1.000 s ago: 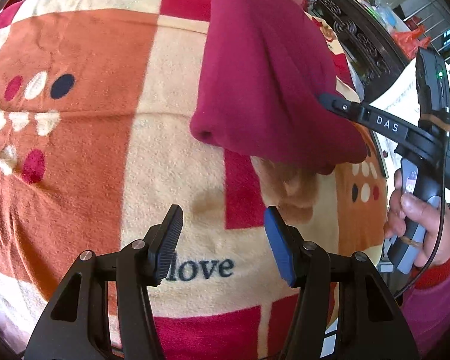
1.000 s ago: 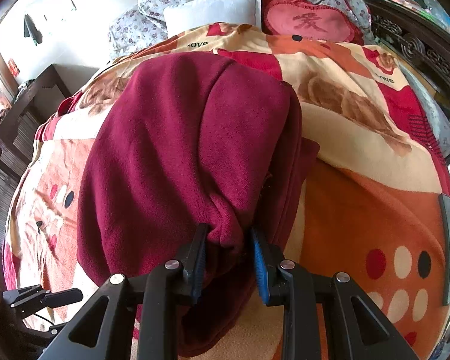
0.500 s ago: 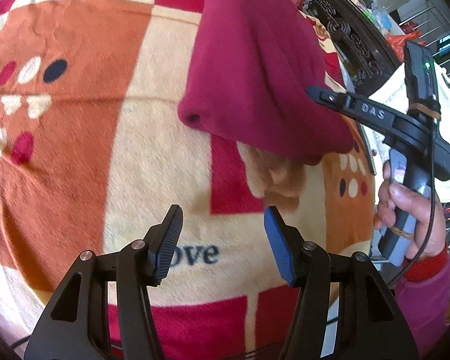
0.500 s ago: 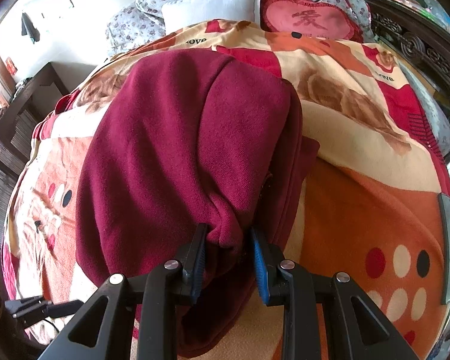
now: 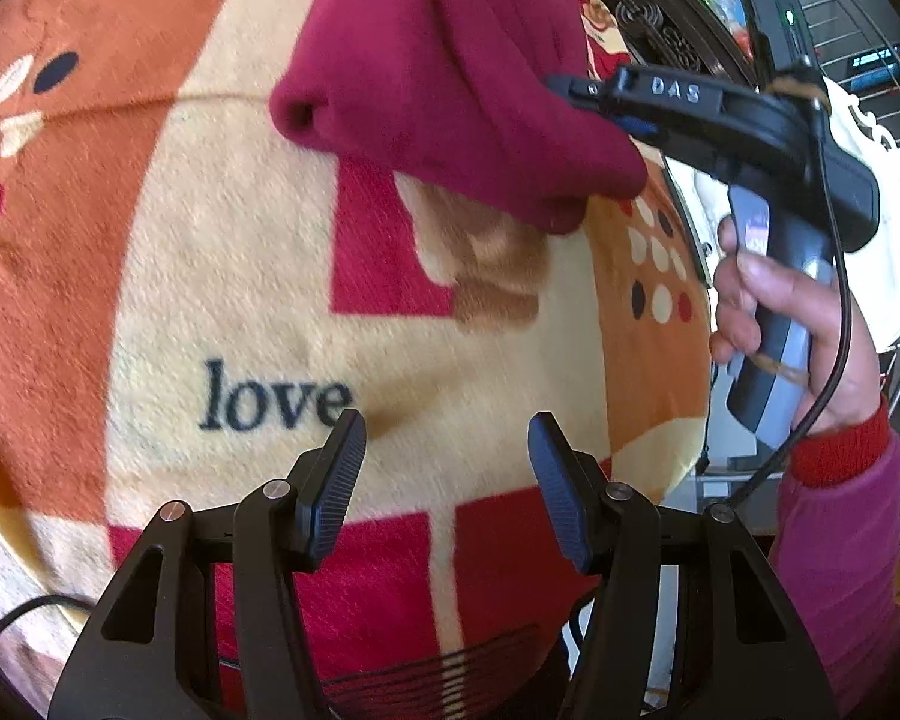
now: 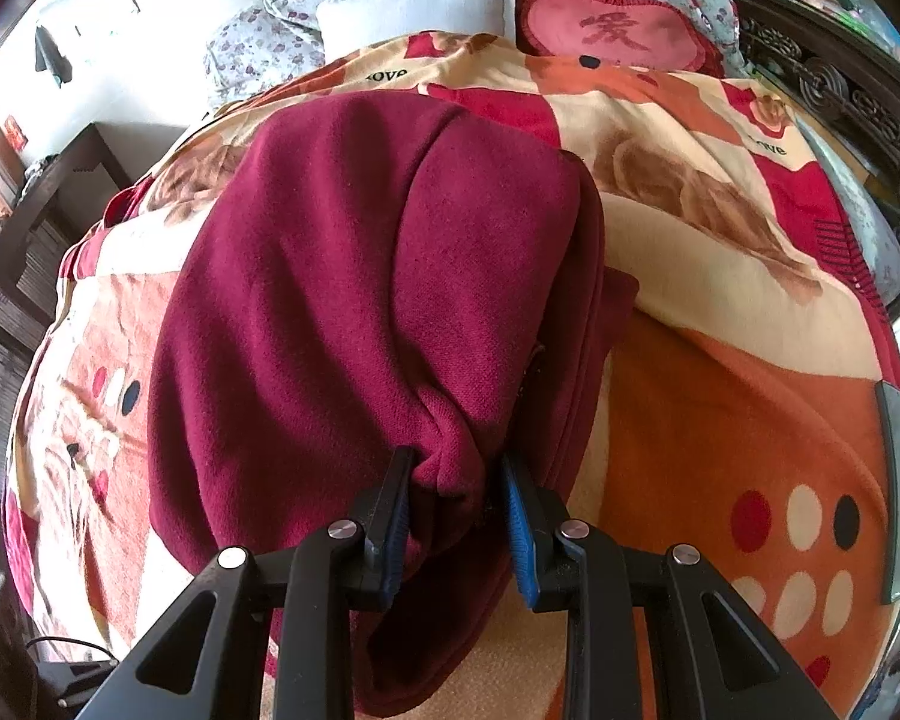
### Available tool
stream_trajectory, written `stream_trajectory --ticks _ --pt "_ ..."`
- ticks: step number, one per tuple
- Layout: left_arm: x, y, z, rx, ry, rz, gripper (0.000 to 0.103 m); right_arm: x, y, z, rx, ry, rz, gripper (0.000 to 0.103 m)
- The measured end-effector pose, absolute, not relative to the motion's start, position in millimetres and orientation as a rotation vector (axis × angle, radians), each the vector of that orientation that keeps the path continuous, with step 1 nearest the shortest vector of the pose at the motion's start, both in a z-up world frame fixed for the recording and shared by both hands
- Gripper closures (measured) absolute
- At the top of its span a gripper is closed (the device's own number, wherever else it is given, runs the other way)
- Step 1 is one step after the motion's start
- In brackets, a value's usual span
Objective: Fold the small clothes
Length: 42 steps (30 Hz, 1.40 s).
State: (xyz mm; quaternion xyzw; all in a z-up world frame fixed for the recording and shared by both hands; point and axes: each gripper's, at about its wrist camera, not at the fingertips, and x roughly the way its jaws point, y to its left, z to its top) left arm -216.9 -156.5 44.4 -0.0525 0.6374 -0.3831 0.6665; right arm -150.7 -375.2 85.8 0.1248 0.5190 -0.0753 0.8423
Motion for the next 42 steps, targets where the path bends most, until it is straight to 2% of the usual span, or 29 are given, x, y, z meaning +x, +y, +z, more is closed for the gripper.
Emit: stream_trajectory --ticks 20,22,26,31,33,34,35,36,38,39,42 --pt "-220 -159 45 -0.088 1.433 -0.865 0.047 -154 -372 90 0.265 1.078 -0.175 0.077" --pt "-217 -158 44 -0.086 1.43 -0.856 0.047 -158 -366 98 0.224 1.06 -0.176 0.082" --pt "-206 -155 46 -0.095 1.419 -0.826 0.047 -163 -369 97 0.245 1.055 -0.178 0.083" --pt "-180 -147 67 -0.101 1.335 -0.783 0.047 -172 -371 85 0.29 1.045 -0.167 0.083" --pt "-161 -146 79 -0.105 1.284 -0.772 0.047 -180 -383 91 0.384 0.975 -0.138 0.083" --pt "-150 -146 84 -0.112 1.256 -0.765 0.047 -186 -393 95 0.456 0.924 -0.125 0.082" --pt "-140 -148 88 -0.114 1.224 -0.749 0.047 -187 -398 97 0.497 0.898 -0.126 0.069" --pt "-130 -150 91 -0.117 1.193 -0.738 0.046 -190 -407 98 0.545 0.866 -0.156 0.047" --pt "-111 -155 94 -0.131 1.142 -0.731 0.041 -190 -419 97 0.594 0.818 -0.183 0.033" --pt "-98 -159 92 -0.145 1.125 -0.728 0.034 -189 -424 95 0.629 0.795 -0.179 0.033" --pt "-70 -173 78 -0.186 1.136 -0.761 0.033 -174 -440 80 0.732 0.778 -0.137 0.031"
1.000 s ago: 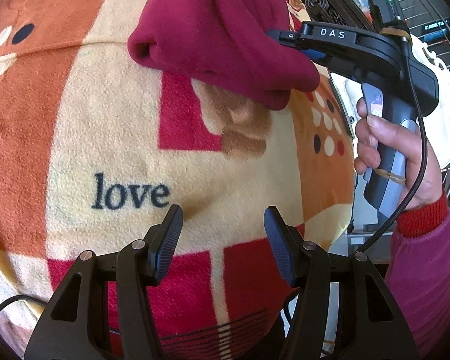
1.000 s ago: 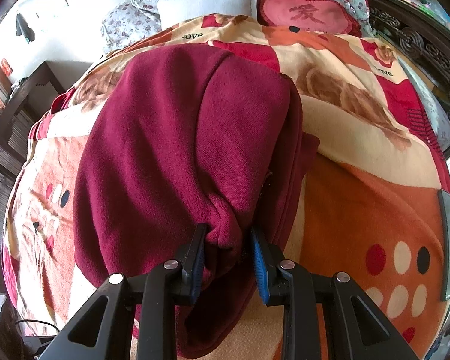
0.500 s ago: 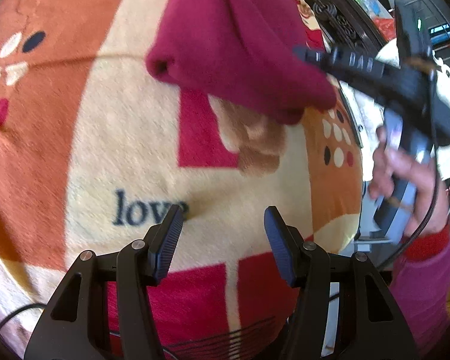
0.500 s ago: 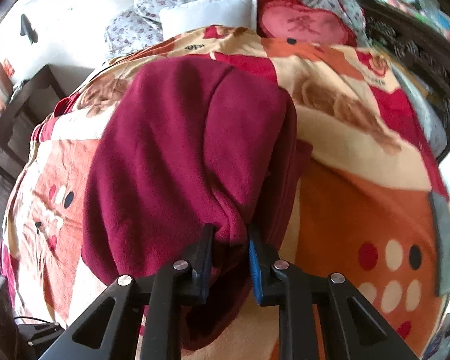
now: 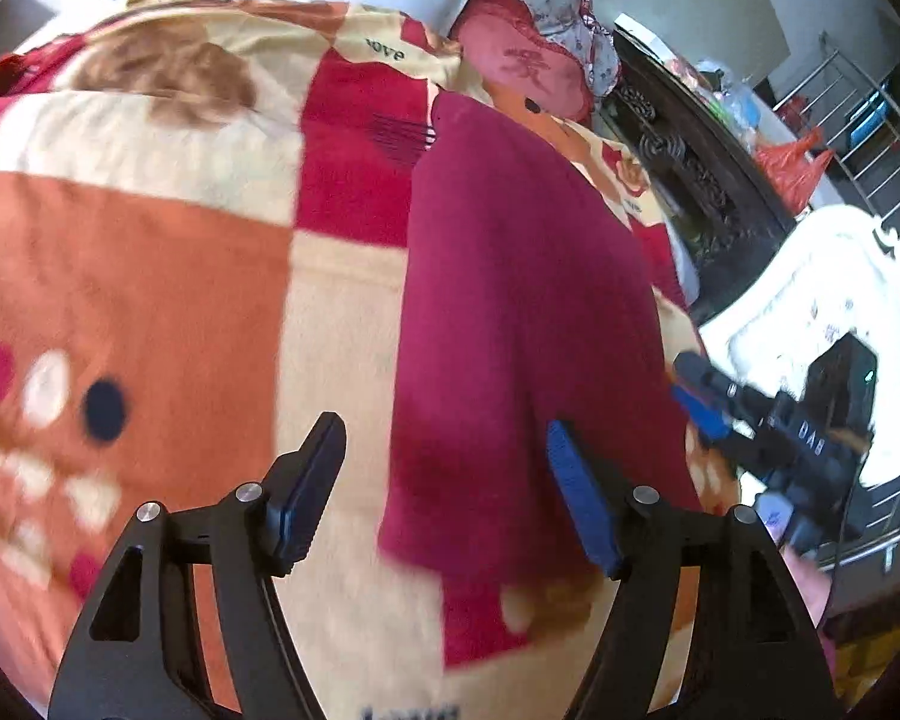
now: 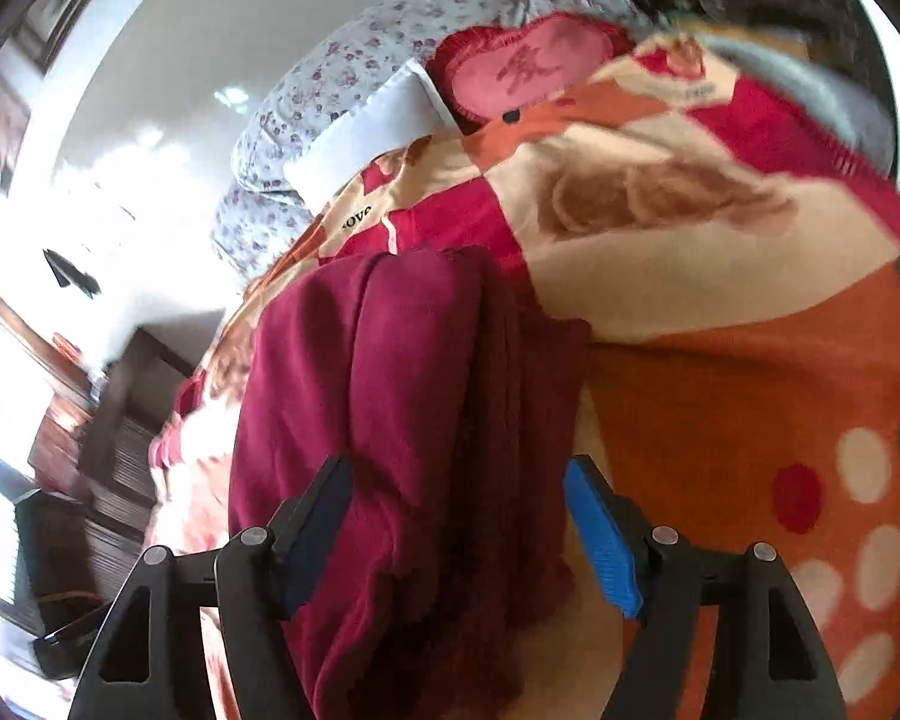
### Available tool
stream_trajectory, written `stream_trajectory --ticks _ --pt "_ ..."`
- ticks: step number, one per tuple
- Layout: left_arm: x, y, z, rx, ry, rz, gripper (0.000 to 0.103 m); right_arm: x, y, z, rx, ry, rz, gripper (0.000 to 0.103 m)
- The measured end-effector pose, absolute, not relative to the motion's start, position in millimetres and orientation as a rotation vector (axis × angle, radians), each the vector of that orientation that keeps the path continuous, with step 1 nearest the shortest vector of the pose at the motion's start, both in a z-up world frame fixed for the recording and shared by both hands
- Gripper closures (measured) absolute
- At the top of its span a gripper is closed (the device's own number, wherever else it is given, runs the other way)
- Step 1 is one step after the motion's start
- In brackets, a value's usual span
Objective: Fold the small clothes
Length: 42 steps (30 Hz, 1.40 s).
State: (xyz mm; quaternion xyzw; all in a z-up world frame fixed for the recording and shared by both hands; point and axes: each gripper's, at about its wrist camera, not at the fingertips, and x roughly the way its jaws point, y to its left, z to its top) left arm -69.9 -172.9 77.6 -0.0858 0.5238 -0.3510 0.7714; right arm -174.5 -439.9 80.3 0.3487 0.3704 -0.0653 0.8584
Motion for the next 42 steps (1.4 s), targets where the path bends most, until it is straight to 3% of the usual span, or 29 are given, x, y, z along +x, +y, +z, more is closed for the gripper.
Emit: stream_trajectory --ticks 4,6,10,12,14,16,17,25,32,42 --pt "-49 -195 59 -0.208 1.178 -0.859 0.032 -153 -456 53 0.79 0.813 -0.105 0.03" --pt "-41 -210 53 -0.216 1.196 -0.874 0.025 -149 -462 42 0.835 0.805 -0.072 0.027" --pt "-31 -222 39 -0.278 1.244 -0.905 0.023 -143 -465 30 0.881 0.769 -0.009 0.028" --pt "-36 -227 44 -0.247 1.226 -0.926 0.025 -144 -462 33 0.857 0.763 -0.008 0.043" --pt "-44 -226 53 -0.206 1.187 -0.936 0.034 -146 -457 43 0.827 0.761 -0.006 0.056" --pt "-53 -220 66 -0.18 1.159 -0.956 0.048 -150 -452 57 0.813 0.754 0.016 0.062" --pt "-58 -216 72 -0.176 1.153 -0.967 0.049 -153 -449 62 0.808 0.749 0.028 0.066" --pt "-115 -146 115 -0.151 1.138 -0.911 0.05 -175 -387 98 0.784 0.763 0.193 0.066" --pt "-152 -123 67 -0.051 1.194 -0.749 0.048 -179 -345 57 0.698 0.934 0.111 0.064" --pt "-162 -109 97 0.001 1.064 -0.584 0.044 -206 -292 135 0.365 0.838 0.143 0.063"
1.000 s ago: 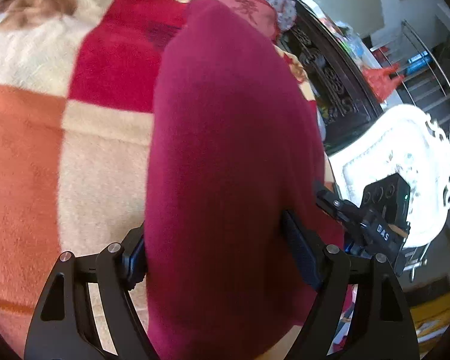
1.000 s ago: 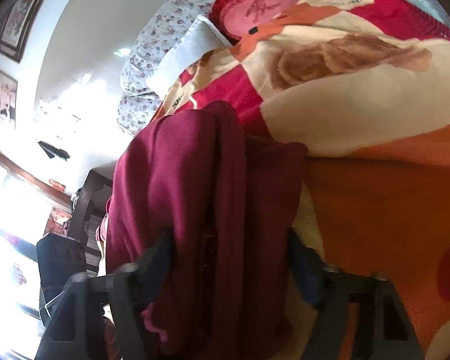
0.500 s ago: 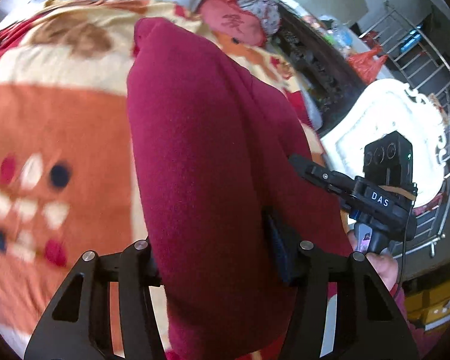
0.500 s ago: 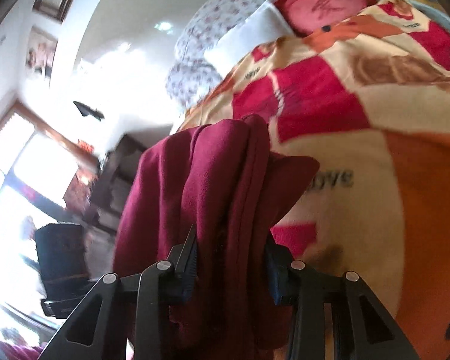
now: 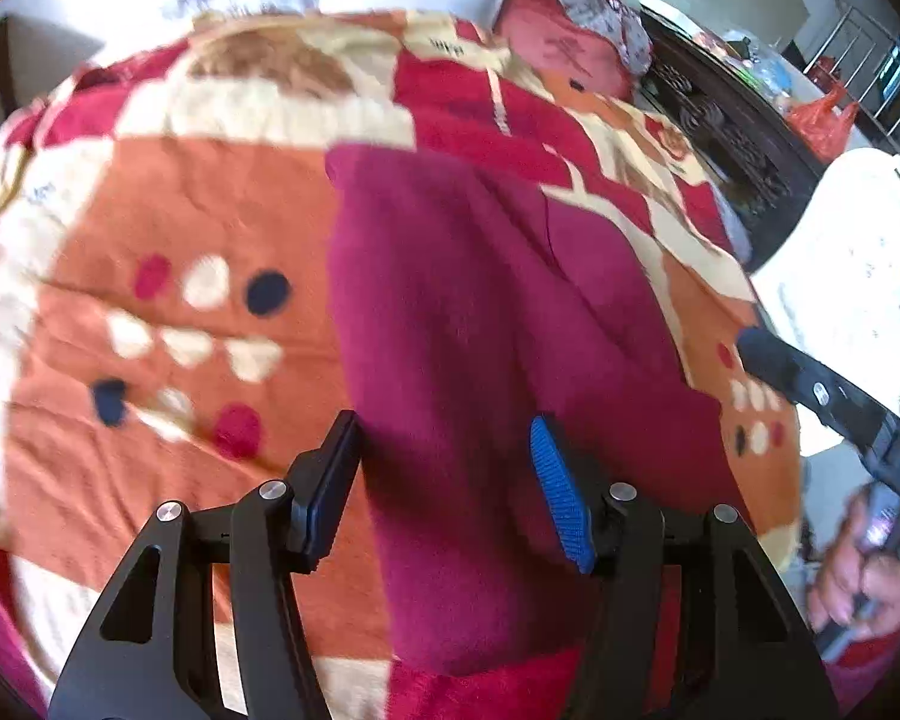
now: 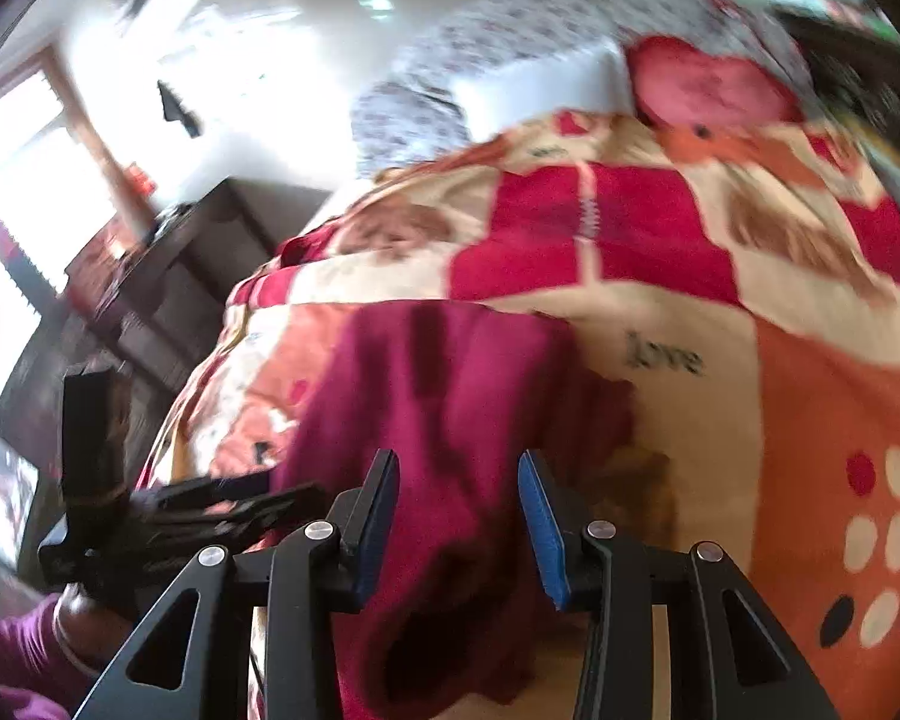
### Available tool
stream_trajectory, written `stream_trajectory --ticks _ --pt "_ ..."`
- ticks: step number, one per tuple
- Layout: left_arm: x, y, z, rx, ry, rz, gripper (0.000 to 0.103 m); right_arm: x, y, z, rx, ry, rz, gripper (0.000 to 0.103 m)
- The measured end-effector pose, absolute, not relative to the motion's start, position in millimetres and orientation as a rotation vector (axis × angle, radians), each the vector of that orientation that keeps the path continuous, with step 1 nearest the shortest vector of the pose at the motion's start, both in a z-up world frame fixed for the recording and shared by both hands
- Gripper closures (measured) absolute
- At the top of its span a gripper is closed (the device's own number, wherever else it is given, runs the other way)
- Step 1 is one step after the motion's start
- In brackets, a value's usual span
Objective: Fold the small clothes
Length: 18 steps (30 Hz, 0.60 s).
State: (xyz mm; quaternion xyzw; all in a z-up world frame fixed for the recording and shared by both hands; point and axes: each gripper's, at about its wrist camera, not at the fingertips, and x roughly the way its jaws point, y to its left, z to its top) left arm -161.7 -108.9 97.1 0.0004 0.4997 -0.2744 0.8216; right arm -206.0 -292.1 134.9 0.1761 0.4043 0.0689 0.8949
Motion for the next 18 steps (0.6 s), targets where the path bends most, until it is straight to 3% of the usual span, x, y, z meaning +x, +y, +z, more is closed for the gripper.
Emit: stream_trajectory --ticks 11,18 --pt "-159 -129 76 0.117 0.992 -0.52 0.044 -216 -266 64 0.191 0.984 0.06 0.064" --pt "-173 -125 90 0.154 0.93 -0.489 0.044 -223 -272 82 0.265 0.945 0.057 0.064"
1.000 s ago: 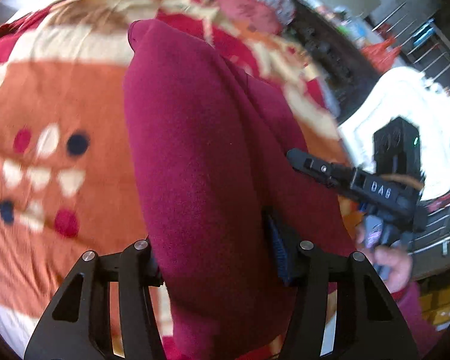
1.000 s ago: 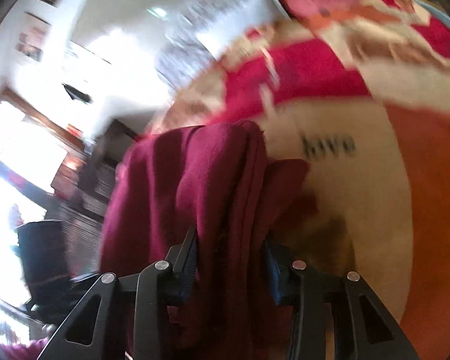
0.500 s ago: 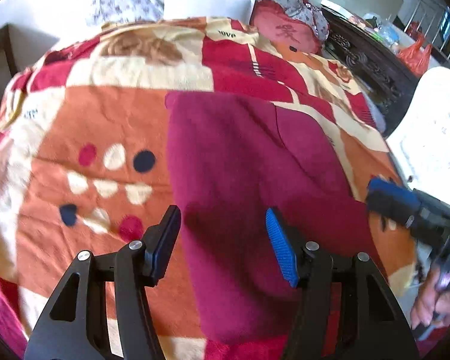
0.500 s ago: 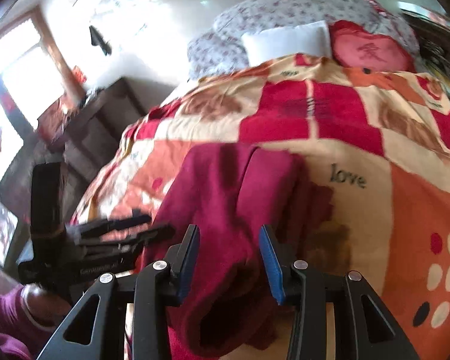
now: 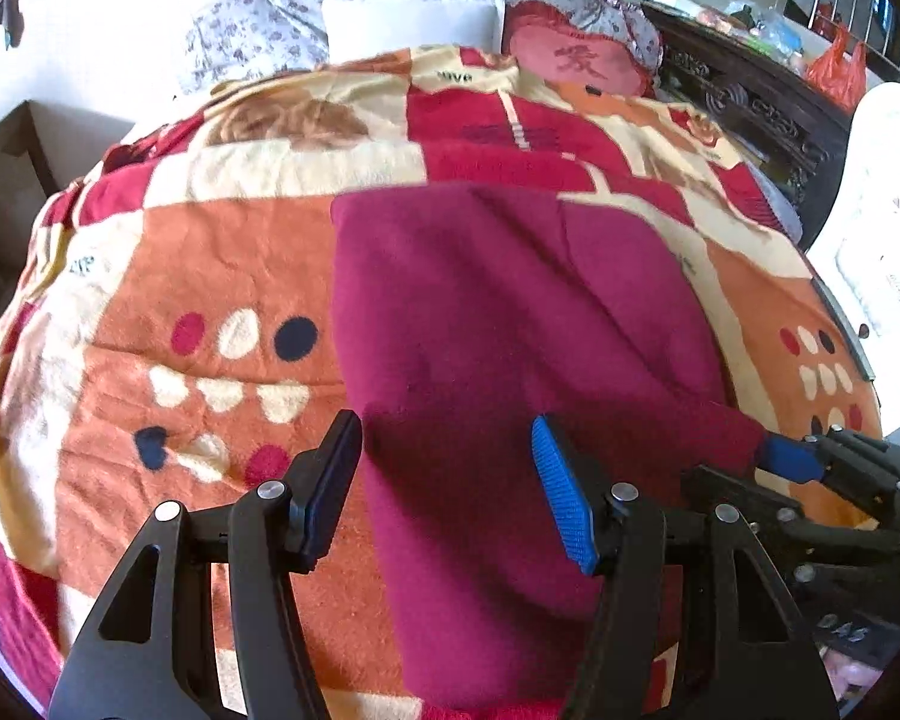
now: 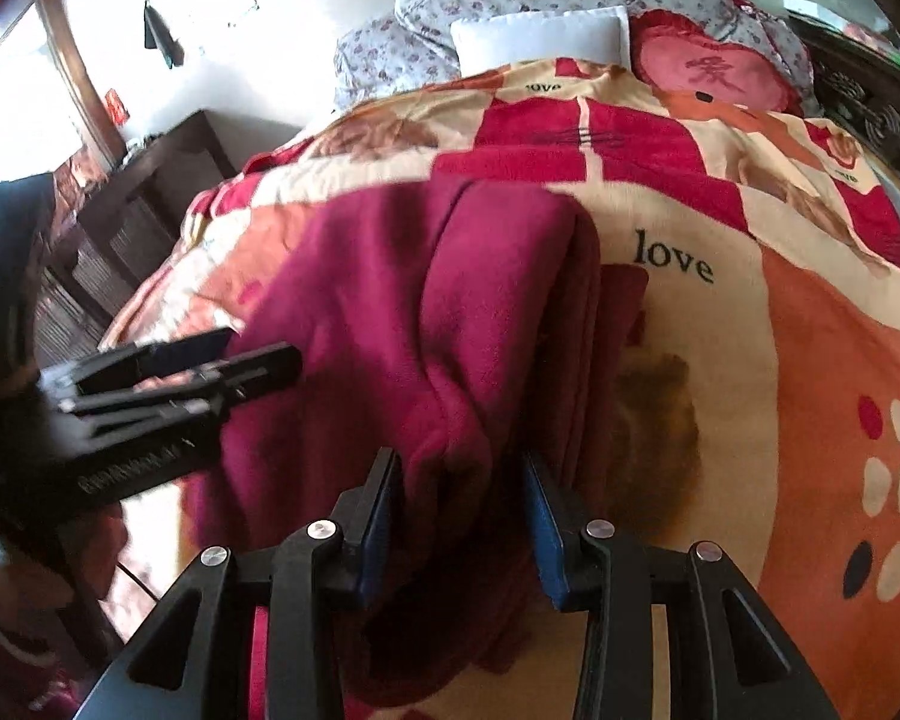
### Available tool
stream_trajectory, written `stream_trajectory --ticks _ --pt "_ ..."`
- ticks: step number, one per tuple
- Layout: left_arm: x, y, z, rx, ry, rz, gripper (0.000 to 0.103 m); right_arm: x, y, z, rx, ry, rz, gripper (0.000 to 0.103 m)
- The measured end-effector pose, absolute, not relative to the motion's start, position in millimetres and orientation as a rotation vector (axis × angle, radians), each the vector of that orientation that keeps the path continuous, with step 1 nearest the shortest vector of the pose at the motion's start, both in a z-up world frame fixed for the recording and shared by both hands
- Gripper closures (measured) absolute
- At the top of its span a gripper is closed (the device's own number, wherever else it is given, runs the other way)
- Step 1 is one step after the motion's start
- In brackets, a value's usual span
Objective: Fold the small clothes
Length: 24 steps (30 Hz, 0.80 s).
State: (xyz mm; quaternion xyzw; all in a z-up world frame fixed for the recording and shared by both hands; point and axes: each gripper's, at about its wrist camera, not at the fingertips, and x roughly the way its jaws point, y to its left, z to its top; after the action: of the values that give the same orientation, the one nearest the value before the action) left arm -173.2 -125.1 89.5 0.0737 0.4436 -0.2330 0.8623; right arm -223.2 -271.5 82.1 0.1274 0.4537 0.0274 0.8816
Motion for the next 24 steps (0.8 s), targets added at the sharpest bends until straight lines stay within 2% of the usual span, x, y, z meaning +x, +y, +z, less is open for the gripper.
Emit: stream_trajectory --ticks 2,3,5,12,24 --pt "-178 -121 99 0.147 0.899 -0.48 0.044 -227 -268 99 0.274 0.908 0.045 0.063" --pt "-179 -119 104 0.144 0.888 -0.474 0.044 -228 -267 105 0.268 0.892 0.033 0.058" --pt "-182 -115 113 0.139 0.866 -0.462 0.044 -231 -263 118 0.232 0.861 -0.003 0.054" --pt "-196 -103 132 0.156 0.814 -0.447 0.044 -234 -249 141 0.189 0.805 -0.088 0.054" --pt "-205 -86 145 0.105 0.791 -0.437 0.044 -240 -244 148 0.209 0.796 -0.14 0.053"
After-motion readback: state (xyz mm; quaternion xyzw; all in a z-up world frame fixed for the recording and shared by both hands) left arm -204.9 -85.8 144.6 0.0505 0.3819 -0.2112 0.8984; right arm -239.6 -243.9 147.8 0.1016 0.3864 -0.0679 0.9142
